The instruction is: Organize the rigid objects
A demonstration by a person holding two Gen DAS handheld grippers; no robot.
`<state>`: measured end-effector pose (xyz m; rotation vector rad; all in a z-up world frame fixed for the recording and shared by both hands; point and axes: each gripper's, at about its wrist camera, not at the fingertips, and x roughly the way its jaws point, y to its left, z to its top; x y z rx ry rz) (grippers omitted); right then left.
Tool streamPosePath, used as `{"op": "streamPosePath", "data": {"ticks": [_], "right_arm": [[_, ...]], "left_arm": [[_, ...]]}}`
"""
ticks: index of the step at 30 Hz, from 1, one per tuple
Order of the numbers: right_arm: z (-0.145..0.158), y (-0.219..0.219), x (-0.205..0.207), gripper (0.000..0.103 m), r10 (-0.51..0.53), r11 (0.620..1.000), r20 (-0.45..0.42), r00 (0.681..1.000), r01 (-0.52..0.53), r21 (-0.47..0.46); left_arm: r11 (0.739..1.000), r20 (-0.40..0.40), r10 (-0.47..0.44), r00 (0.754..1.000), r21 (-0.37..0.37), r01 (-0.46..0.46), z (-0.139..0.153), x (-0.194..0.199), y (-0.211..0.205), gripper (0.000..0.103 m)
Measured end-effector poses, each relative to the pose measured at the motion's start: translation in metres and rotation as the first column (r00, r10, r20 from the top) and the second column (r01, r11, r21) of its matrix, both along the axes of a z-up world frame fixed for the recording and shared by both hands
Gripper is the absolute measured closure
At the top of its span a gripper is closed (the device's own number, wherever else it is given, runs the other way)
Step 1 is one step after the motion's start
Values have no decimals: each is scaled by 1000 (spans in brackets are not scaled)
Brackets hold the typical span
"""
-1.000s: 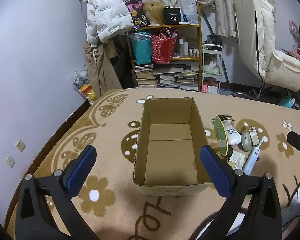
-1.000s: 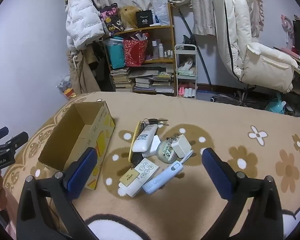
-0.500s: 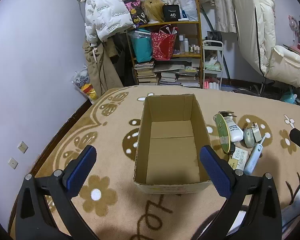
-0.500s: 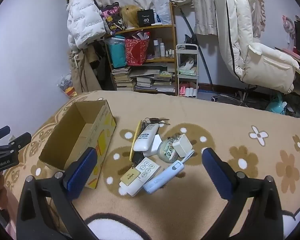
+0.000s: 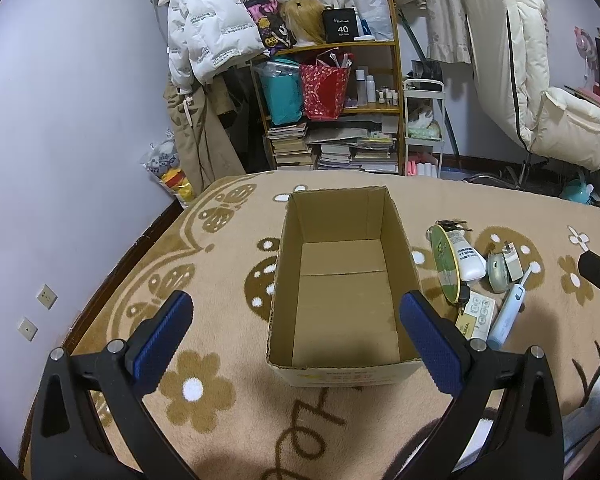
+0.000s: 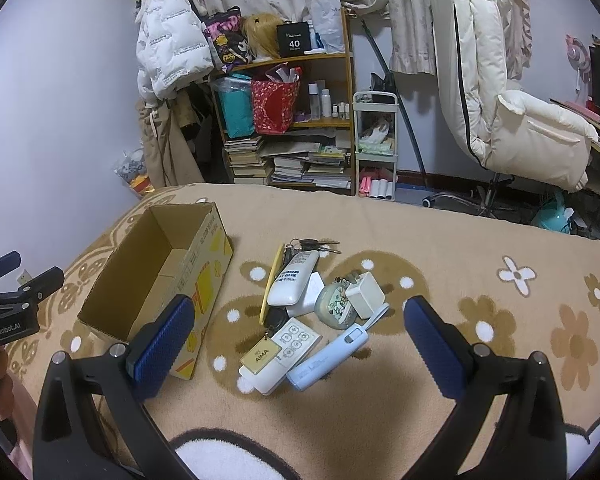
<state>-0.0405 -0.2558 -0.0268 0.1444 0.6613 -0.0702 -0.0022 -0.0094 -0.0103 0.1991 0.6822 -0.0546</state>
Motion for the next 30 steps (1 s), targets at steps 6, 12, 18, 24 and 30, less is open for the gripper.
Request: {"op": "streamPosePath", "data": {"ticks": [6,12,18,24,30], "right_arm": [[-3,1,0,0,1,1000,-7,1000,-1,2],[-3,1,1,0,2,1000,-7,1000,-2,2],[-5,-1,1,0,-13,1000,0,1000,13,-5],[-6,-2,1,0,-8,1000,-4,1000,8,-5],[-5,-2,1,0,-1,1000,4,1000,1,1]], "left_arm": [[1000,1,0,1000,-5,0,0,1,-1,1],[1000,1,-3,1000,0,3,0,0,0,1],[1000,-1,-8,1000,6,8,0,-1,0,1],[1000,-1,-8,1000,7,8,0,-1,0,1],[1000,0,-8,1000,6,8,0,-1,-1,1]]}}
